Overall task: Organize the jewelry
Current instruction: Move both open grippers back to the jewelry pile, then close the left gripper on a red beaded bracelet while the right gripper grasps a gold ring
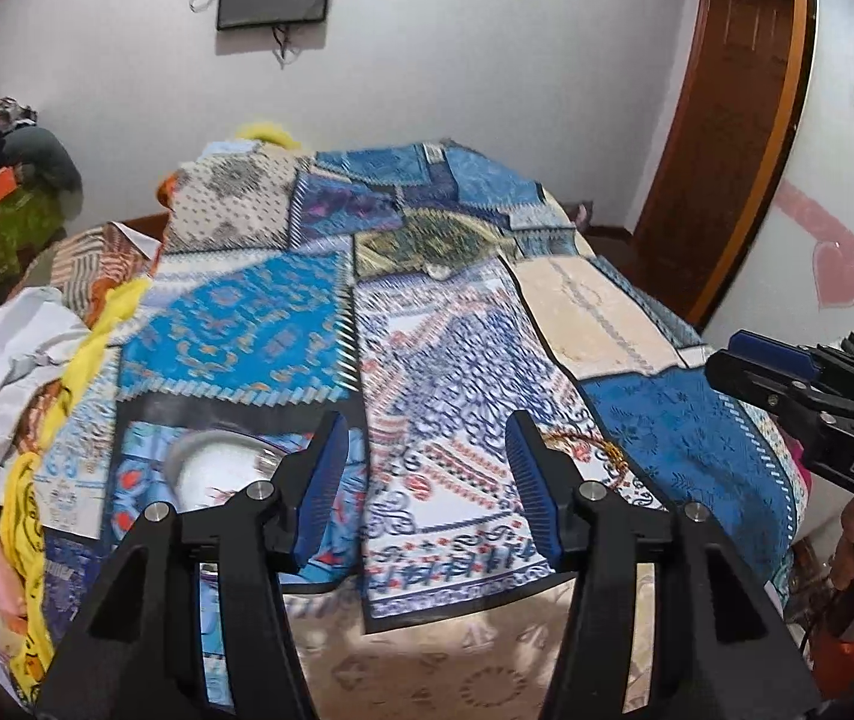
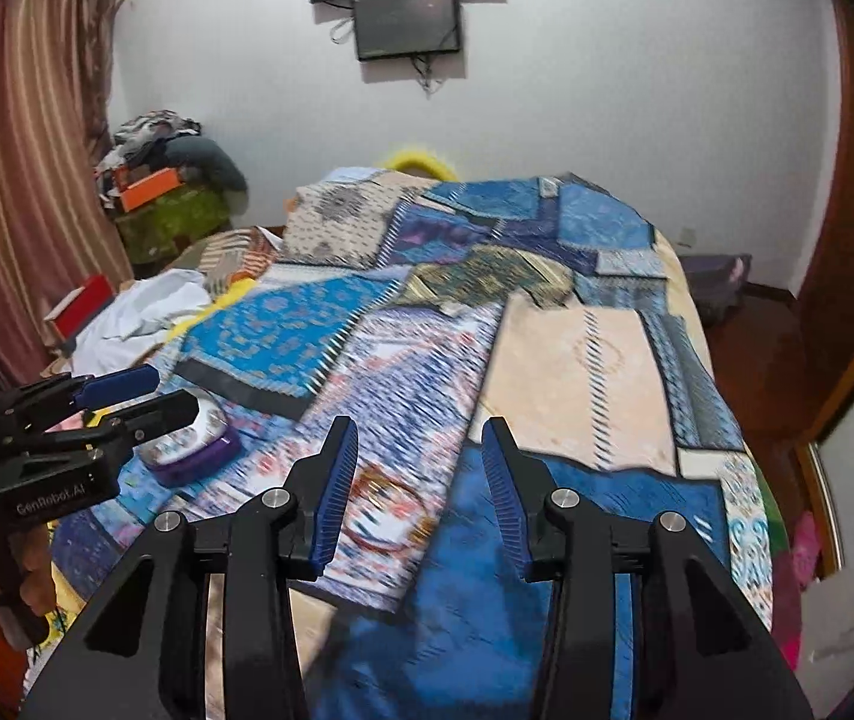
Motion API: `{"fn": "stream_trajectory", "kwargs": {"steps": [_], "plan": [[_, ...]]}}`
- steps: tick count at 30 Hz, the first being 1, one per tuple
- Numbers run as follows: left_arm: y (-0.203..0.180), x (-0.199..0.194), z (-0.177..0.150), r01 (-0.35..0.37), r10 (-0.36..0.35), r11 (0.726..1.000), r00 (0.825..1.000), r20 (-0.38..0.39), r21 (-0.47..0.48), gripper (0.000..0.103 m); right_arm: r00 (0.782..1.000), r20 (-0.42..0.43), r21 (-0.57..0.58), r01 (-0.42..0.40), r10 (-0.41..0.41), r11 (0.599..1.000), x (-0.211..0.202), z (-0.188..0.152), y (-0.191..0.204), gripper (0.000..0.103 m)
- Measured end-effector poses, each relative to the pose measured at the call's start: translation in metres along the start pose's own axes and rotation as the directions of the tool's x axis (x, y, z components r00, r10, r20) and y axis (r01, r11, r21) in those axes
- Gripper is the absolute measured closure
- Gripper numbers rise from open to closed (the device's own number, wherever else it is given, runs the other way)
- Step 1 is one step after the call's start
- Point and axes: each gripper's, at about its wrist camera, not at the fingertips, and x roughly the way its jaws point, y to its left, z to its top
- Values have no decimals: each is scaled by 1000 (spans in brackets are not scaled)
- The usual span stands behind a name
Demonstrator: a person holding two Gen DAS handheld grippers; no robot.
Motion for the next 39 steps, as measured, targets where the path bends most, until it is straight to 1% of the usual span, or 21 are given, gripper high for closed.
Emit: {"fn": "stream_trajectory", "kwargs": {"steps": [6, 10, 15, 20, 23, 25, 26, 28, 30, 34, 36, 39], "plan": [[-18, 33, -13, 24, -23, 1000, 996, -89, 19, 50, 998, -57, 50, 10, -7, 999, 8, -19, -25, 64], [-24, 52, -20, 39, -36, 999, 990, -137, 18, 50, 996, -94, 67, 4, 2, 998, 16, -29, -32, 64], [-31, 69, -22, 47, -41, 998, 986, -163, 32, 50, 992, -126, 78, -10, 20, 997, 28, -37, -37, 64], [-35, 83, -19, 64, -58, 998, 983, -174, 28, 50, 990, -137, 81, -22, 33, 996, 35, -38, -38, 64], [-40, 89, -17, 71, -63, 997, 983, -171, 40, 59, 989, -140, 83, -30, 41, 996, 39, -39, -38, 64], [-44, 93, -18, 72, -62, 996, 983, -172, 53, 71, 989, -142, 82, -31, 43, 996, 41, -39, -39, 64], [-46, 95, -18, 71, -60, 996, 984, -170, 60, 74, 989, -144, 82, -32, 43, 996, 41, -39, -39, 64], [-51, 97, -19, 75, -62, 994, 984, -165, 74, 86, 988, -148, 83, -32, 44, 996, 44, -39, -39, 64], [-54, 99, -20, 88, -76, 993, 984, -164, 72, 96, 987, -151, 88, -35, 48, 995, 44, -40, -39, 64], [-55, 98, -19, 88, -76, 994, 984, -161, 70, 97, 987, -154, 88, -37, 50, 995, 45, -40, -38, 64], [-52, 95, -16, 105, -96, 993, 982, -160, 49, 97, 987, -153, 85, -39, 52, 996, 43, -39, -38, 64], [-48, 82, -10, 104, -100, 994, 987, -122, 34, 97, 987, -150, 77, -42, 53, 996, 43, -37, -35, 64]]}}
